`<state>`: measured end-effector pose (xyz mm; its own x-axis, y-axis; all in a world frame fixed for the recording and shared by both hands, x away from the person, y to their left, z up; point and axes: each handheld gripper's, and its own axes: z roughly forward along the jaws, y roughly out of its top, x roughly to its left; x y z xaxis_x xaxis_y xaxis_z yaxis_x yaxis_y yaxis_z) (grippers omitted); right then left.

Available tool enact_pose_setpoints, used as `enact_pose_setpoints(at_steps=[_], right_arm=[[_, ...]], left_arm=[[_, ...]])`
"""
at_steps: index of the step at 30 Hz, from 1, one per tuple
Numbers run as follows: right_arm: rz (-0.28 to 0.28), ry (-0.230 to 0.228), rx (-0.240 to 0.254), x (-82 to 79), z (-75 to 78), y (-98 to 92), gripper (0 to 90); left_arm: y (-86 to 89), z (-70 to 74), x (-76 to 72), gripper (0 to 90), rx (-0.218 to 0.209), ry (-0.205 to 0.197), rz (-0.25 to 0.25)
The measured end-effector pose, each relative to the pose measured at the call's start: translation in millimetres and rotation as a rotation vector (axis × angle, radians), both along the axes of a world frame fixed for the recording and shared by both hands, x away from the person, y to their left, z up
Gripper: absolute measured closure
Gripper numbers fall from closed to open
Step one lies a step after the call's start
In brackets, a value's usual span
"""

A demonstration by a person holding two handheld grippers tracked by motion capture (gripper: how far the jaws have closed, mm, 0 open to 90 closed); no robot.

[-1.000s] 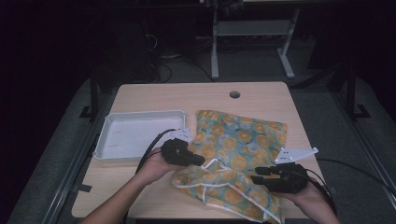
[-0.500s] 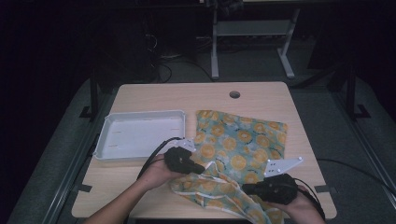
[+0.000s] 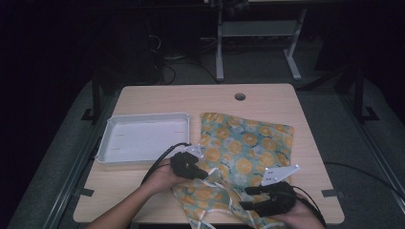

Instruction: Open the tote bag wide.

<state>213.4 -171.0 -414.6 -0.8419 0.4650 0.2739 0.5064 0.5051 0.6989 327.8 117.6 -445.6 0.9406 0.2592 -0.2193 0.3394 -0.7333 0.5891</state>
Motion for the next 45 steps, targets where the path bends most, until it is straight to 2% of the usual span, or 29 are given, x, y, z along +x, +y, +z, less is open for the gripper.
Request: enact_pose_setpoints(at_steps=[1, 4, 9, 12, 13, 15, 17, 20, 22, 26, 28, 29, 31, 33, 35, 37, 40, 43, 44, 45], right_arm=[[0.009, -0.001, -0.005, -0.4, -2.0, 4.2, 35.5], [0.039, 0.007, -0.01, -3.0, -4.3, 14.0, 27.3], [0.084, 0.008, -0.057, -6.8, -9.8, 26.4, 23.3], [0.107, 0.017, -0.099, -8.8, -15.7, 32.9, 25.7], [0.112, 0.017, -0.11, -8.9, -16.8, 34.0, 28.7], [0.11, 0.012, -0.142, -10.2, -18.6, 36.7, 41.5], [0.108, -0.01, -0.168, -9.0, -20.2, 36.1, 61.6], [0.091, -0.013, -0.158, -7.7, -18.8, 32.6, 83.0], [0.087, -0.023, -0.148, -6.1, -17.1, 28.8, 90.0], [0.072, -0.018, -0.135, -4.9, -15.1, 22.9, 89.8], [0.078, -0.012, -0.125, -4.6, -15.1, 20.6, 73.1], [0.083, 0.008, -0.12, -5.9, -15.1, 20.7, 65.8], [0.085, 0.015, -0.128, -11.2, -15.9, 21.1, 55.1], [0.073, 0.026, -0.12, -20.2, -19.9, 20.3, 50.5], [0.071, 0.026, -0.14, -29.0, -23.4, 20.6, 46.0], [0.07, 0.027, -0.162, -34.4, -25.7, 21.4, 46.2], [0.066, 0.032, -0.185, -31.7, -29.4, 23.3, 57.0], [0.081, 0.033, -0.198, -28.7, -31.5, 23.0, 82.0], [0.083, 0.024, -0.201, -27.7, -31.4, 21.9, 86.5], [0.074, 0.035, -0.187, -27.6, -30.1, 20.9, 88.7]], left_arm=[[0.0, 0.2, 0.2, 87.9, 0.008, 0.0, -0.002], [-0.2, -1.4, 1.2, 87.9, 0.022, 0.001, -0.004], [-0.4, -4.1, 3.3, 88.0, 0.035, -0.001, -0.001], [-0.6, -4.6, 3.2, 88.0, 0.04, 0.004, 0.005], [-0.7, -4.6, 3.0, 88.0, 0.041, 0.003, 0.006], [-0.7, -4.4, 2.9, 88.0, 0.041, 0.004, 0.005], [-0.8, -4.6, 3.3, 88.0, 0.041, -0.001, 0.002], [-0.7, -4.6, 3.5, 88.0, 0.041, -0.001, 0.001], [-0.7, -4.3, 3.3, 88.0, 0.041, -0.001, -0.001], [-1.0, -5.0, 3.4, 88.1, 0.045, -0.002, -0.003], [-1.2, -5.5, 3.7, 88.5, 0.05, -0.003, -0.004], [-1.3, -6.0, 3.4, 88.5, 0.049, -0.002, 0.0], [-0.9, -5.8, 3.5, 88.5, 0.054, -0.005, -0.001], [-1.2, -6.6, 2.8, 88.6, 0.057, -0.001, 0.005], [-1.5, -7.3, 3.3, 88.8, 0.057, -0.001, 0.004], [-1.5, -7.6, 3.9, 89.1, 0.061, 0.0, 0.003], [-1.8, -7.4, 3.5, 89.1, 0.064, -0.003, 0.004], [-1.8, -7.7, 3.1, 89.0, 0.06, -0.006, 0.006], [-1.7, -7.8, 3.3, 89.0, 0.06, -0.006, 0.004], [-1.6, -7.7, 3.7, 89.0, 0.061, -0.005, 0.003]])
